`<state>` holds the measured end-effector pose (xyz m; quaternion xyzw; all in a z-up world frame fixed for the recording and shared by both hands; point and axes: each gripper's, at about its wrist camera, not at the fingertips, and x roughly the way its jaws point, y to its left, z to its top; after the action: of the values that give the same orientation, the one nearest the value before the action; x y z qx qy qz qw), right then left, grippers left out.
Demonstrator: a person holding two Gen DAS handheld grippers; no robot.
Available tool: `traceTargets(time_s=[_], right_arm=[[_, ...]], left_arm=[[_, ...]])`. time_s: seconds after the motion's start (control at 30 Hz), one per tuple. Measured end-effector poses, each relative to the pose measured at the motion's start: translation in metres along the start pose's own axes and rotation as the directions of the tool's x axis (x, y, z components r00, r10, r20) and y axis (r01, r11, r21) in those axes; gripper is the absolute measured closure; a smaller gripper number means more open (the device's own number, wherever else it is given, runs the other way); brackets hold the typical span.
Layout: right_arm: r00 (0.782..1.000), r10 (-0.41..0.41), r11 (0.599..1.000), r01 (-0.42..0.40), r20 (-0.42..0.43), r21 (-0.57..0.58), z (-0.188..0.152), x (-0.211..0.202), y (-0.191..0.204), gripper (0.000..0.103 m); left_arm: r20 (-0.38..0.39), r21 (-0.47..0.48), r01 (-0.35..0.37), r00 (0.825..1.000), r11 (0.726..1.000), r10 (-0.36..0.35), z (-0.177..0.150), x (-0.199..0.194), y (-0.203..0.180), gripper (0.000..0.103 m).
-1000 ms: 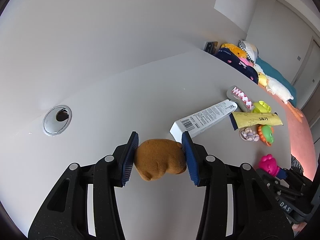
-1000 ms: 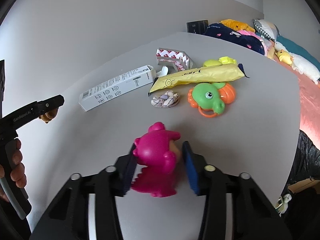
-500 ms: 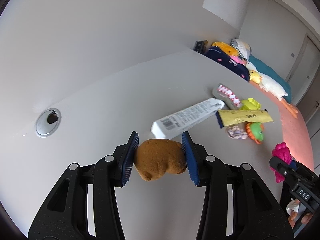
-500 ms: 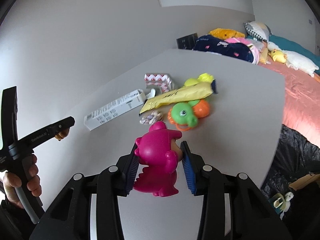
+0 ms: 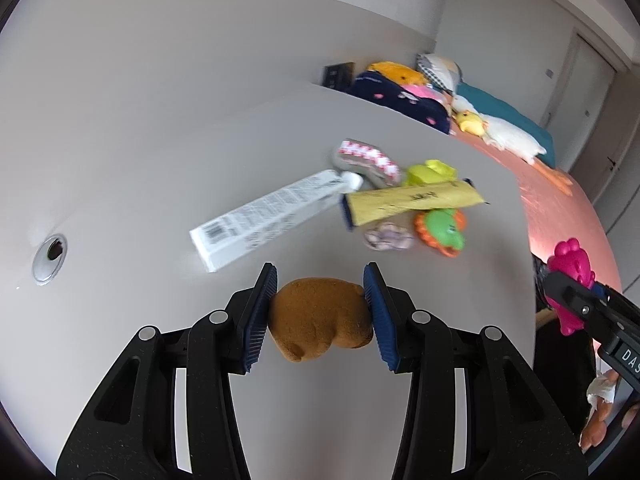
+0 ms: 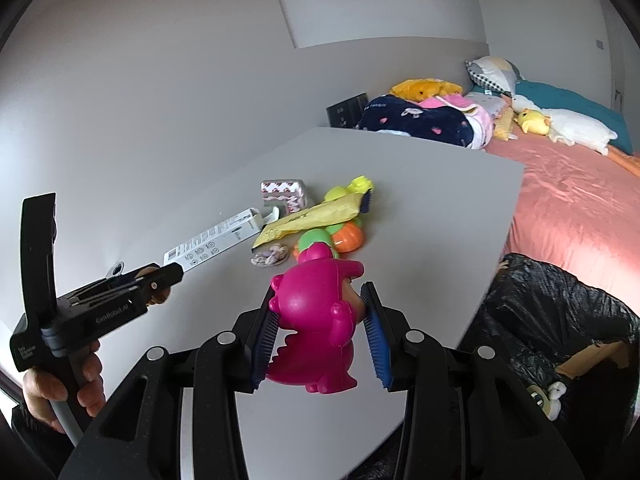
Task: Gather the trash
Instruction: 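Lift the brown plush and pink toy and carry them toward the black trash bag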
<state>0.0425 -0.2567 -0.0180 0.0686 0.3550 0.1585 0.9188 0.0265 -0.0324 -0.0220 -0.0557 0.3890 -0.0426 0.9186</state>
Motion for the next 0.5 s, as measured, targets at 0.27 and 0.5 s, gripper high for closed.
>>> traceTargets(time_s=[0.27,0.5], right_arm=[[1.000,-0.007,1.000,0.006,0.029,0.020,0.000,-0.020,-0.020,0.061],[0.998,-0.022,0.999,0.020,0.058,0.050,-0.003,-0.041,-0.041,0.061]], left_arm=[[-0.003,0.038,0.027,1.000,0.999,-0.027,-0.002,-0.004,-0.036,0.058],[0.002,0.084,0.058,0.998,0.995,-0.058,0.000,-0.007,-0.071,0.058]])
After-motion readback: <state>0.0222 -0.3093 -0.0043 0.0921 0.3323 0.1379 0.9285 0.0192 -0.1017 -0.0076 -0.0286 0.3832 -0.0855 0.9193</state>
